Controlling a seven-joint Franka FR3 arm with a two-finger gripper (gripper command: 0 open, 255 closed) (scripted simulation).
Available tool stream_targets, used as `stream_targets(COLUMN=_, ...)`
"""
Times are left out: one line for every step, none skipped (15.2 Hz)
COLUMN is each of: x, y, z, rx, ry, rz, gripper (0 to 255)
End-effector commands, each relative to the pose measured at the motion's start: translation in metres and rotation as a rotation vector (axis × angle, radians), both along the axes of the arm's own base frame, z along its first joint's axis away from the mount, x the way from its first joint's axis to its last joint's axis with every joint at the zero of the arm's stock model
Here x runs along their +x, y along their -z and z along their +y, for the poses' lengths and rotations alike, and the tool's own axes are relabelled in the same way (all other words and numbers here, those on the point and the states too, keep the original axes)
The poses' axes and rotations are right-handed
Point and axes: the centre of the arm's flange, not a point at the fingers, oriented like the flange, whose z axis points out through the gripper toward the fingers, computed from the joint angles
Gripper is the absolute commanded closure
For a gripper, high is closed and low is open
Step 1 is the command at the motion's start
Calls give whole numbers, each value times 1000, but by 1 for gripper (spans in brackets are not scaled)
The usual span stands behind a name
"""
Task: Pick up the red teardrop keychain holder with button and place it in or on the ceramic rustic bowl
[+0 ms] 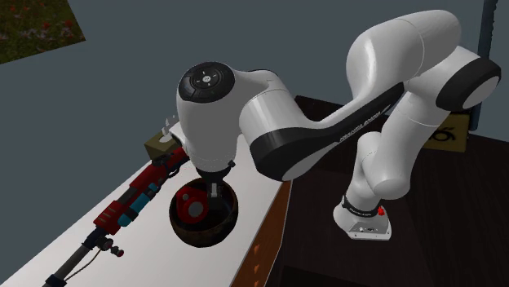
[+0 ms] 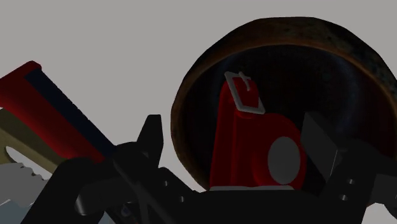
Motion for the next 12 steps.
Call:
stream_targets(x=0, y=0, z=0, rx=0, ry=0, rz=0, gripper=0)
stream_targets(x=-2, y=-13, z=3, rx=0, ry=0, rz=0, gripper=0)
stream_targets(x=-5, y=-25, z=7, rx=0, ry=0, rz=0, gripper=0)
stream_targets(x=-7, y=-38, z=10, rx=0, ry=0, rz=0, gripper=0)
stream_targets(x=-9, y=-48, z=12, rx=0, ry=0, rz=0, gripper=0)
stream_targets(x=-9, y=-48, z=12, rx=0, ry=0, rz=0, gripper=0)
stream_targets(x=-9, y=-48, z=12, rx=0, ry=0, rz=0, gripper=0)
stream_targets(x=-9, y=-48, z=12, rx=0, ry=0, rz=0, gripper=0)
stream_targets(x=-9, y=-48, z=12, rx=0, ry=0, rz=0, gripper=0)
stream_targets(x=-9, y=-48, z=12, rx=0, ry=0, rz=0, gripper=0)
stream_targets(x=-9, y=-48, z=12, rx=0, ry=0, rz=0, gripper=0)
stream_targets(x=-9, y=-48, z=12, rx=0, ry=0, rz=0, gripper=0)
